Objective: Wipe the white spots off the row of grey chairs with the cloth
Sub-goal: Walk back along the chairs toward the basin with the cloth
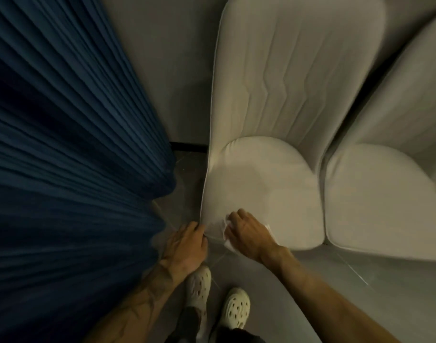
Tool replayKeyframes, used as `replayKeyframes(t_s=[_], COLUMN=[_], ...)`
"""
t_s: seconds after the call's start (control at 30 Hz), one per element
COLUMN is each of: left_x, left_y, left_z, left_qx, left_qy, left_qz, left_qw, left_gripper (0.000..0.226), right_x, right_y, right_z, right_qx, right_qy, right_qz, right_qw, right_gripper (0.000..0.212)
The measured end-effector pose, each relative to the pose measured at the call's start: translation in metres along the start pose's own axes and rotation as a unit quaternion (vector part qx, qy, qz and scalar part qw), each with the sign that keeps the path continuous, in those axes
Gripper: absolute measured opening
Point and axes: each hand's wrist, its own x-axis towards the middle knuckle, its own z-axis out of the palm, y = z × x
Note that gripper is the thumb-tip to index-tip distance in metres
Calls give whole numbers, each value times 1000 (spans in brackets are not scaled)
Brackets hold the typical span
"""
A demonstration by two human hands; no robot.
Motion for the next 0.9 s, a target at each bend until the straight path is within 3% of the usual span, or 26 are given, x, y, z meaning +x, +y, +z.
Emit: replayKeyframes(t_s=[0.13,0.47,0.63,0.9], left_x=[-52,-124,-138,-152], left_y=[56,231,330,518], left_z=[-66,-154,-156,-130], left_qx=[29,136,167,193], left_qy=[9,0,9,15], left_qz=[54,171,191,184], left_qw=[998,976,967,964], left_gripper=[30,48,50,55], right_x=[-65,-223,-287,-394], right_y=[-11,17,76,209], right_z=[-74,-217,-263,-326], right_qx=[-1,74,119,152], right_qy=[11,127,160,221], right_qz=[41,178,231,234], right_qw=[999,973,952,934], right_gripper=[31,27,32,36])
